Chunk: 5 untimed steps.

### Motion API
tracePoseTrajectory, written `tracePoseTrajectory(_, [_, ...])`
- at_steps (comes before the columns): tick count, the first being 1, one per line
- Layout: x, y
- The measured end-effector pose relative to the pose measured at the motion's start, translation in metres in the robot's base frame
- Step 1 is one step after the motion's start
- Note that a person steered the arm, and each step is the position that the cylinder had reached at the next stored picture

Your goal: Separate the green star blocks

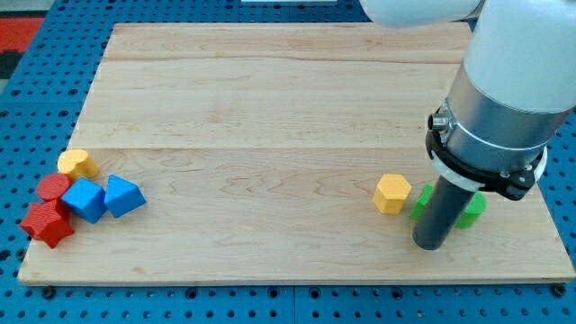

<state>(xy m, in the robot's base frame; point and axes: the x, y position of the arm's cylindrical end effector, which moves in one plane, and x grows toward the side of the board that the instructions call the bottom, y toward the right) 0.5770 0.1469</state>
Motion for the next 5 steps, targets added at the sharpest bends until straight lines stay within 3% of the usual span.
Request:
tracePoseTrajectory(2, [0.019, 0.003])
tracePoseTrajectory(3, [0.016, 0.041])
tracePoseTrajectory(5, [-0.044, 0.021])
